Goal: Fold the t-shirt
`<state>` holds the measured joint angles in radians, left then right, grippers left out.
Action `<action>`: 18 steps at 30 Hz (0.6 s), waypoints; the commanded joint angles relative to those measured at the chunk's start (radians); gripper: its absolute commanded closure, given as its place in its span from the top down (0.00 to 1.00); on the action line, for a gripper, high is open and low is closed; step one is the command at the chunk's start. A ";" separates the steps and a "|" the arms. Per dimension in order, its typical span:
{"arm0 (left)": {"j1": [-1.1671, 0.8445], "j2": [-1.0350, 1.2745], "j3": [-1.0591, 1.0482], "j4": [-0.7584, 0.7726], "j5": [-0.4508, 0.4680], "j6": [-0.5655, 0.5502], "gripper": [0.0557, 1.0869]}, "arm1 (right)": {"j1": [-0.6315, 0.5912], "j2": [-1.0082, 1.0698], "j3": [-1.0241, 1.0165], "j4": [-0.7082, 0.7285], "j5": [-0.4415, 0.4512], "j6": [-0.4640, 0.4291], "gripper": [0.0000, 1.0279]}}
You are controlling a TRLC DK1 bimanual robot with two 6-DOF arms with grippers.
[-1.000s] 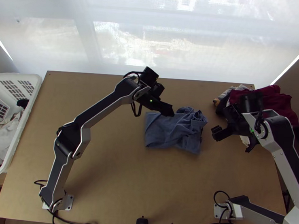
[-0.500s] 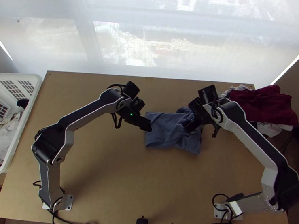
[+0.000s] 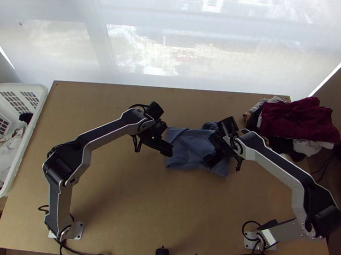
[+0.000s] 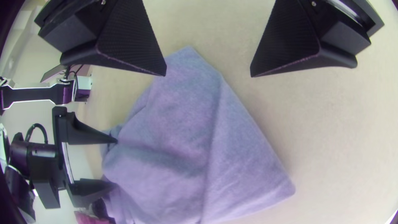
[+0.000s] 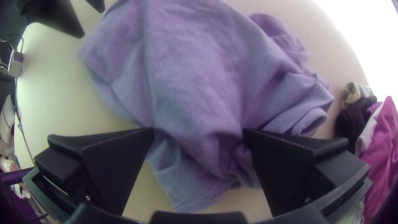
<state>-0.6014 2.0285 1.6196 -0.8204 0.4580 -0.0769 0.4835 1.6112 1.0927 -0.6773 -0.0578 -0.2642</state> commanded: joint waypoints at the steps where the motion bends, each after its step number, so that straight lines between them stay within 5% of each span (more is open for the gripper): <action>1: 0.000 0.024 0.010 0.001 -0.019 0.008 0.95 | -0.005 -0.166 -0.183 0.016 -0.011 0.029 0.96; 8: 0.026 0.027 0.023 -0.013 -0.028 0.025 0.95 | -0.013 -0.278 -0.246 0.008 -0.011 0.051 0.96; 18: 0.080 0.101 0.255 -0.025 -0.079 0.008 0.95 | -0.036 -0.254 0.003 -0.059 -0.010 0.036 0.96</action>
<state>-0.5499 2.0727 1.7439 -0.8417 0.4206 -0.0589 0.4606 1.3487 0.9646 -0.7086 -0.0685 -0.2157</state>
